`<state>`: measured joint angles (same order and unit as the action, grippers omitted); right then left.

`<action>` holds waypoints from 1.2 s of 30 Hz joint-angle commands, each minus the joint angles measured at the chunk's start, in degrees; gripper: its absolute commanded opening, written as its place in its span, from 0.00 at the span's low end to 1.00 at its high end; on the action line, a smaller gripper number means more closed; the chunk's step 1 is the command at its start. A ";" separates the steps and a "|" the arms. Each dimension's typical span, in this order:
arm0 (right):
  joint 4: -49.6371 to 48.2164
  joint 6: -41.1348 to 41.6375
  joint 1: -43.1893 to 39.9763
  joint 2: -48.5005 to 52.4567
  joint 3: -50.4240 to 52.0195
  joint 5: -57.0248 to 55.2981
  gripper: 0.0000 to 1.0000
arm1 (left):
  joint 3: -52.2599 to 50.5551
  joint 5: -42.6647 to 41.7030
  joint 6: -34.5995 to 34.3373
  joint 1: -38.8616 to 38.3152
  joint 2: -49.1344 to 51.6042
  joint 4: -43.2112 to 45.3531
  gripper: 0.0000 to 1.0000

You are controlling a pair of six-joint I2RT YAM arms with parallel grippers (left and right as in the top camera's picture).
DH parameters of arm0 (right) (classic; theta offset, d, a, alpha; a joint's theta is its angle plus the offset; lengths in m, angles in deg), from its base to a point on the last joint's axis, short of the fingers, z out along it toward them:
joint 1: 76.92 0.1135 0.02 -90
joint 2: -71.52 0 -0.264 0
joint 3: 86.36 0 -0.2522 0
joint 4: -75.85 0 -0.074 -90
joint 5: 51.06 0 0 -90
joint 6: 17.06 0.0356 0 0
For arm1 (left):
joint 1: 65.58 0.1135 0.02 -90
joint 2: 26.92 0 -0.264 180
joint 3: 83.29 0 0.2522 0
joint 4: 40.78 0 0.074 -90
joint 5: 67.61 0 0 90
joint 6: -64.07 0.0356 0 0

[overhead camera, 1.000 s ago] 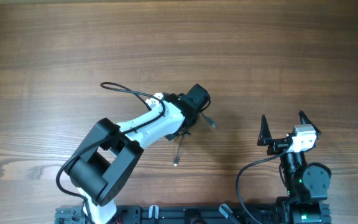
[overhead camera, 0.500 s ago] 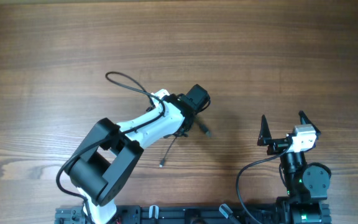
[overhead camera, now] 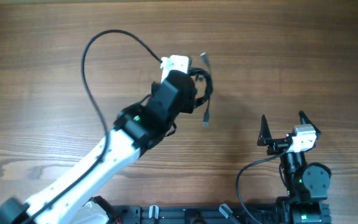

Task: Untangle cables
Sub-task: 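Grasp the cable bundle with the left gripper and lift it up, then move the right gripper toward the lifted bundle under the left gripper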

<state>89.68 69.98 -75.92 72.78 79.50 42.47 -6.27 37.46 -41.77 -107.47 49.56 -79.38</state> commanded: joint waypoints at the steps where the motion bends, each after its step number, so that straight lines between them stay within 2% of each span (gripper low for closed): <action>1: -0.15 -0.68 0.13 -0.66 0.07 -0.52 1.00 | 0.35 -10.21 17.42 0.37 -3.85 0.81 0.04; 8: -0.24 1.64 0.13 -0.63 0.07 -0.52 1.00 | 0.35 -17.44 18.99 -0.46 -4.48 1.18 0.04; 11: -0.15 15.56 0.13 -0.61 0.07 -0.50 1.00 | 0.35 -19.98 23.17 -2.19 -4.50 1.84 0.04; 13: -0.15 29.35 0.13 -0.61 0.07 -0.55 1.00 | 0.35 -19.98 23.15 -2.99 -4.48 2.23 0.04; 16: -0.94 41.86 0.13 -0.61 0.07 -0.31 1.00 | 0.35 -19.98 23.10 -3.39 -4.50 3.13 0.04; 20: -4.09 38.49 0.13 -0.61 -0.42 8.96 1.00 | 0.35 -20.00 22.88 -3.39 -4.50 3.45 0.04; 24: -3.74 35.58 0.11 -0.61 -3.69 12.90 1.00 | 0.35 -19.96 21.75 -3.39 -4.50 4.22 0.04; 28: -3.23 31.80 0.11 -0.07 -7.69 18.67 1.00 | 0.35 -18.12 13.73 -3.39 -4.50 6.86 0.04; 33: -2.34 25.77 0.11 3.93 -13.64 27.58 1.00 | 0.35 -9.09 1.81 -3.39 -4.50 8.87 0.04; 36: -2.34 21.29 0.11 8.61 -16.37 34.36 1.00 | 0.35 -8.98 -3.74 -3.39 -4.50 10.01 0.04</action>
<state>87.26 97.15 -75.92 77.21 66.27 67.75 -6.27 25.15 -36.15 -110.64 45.98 -70.94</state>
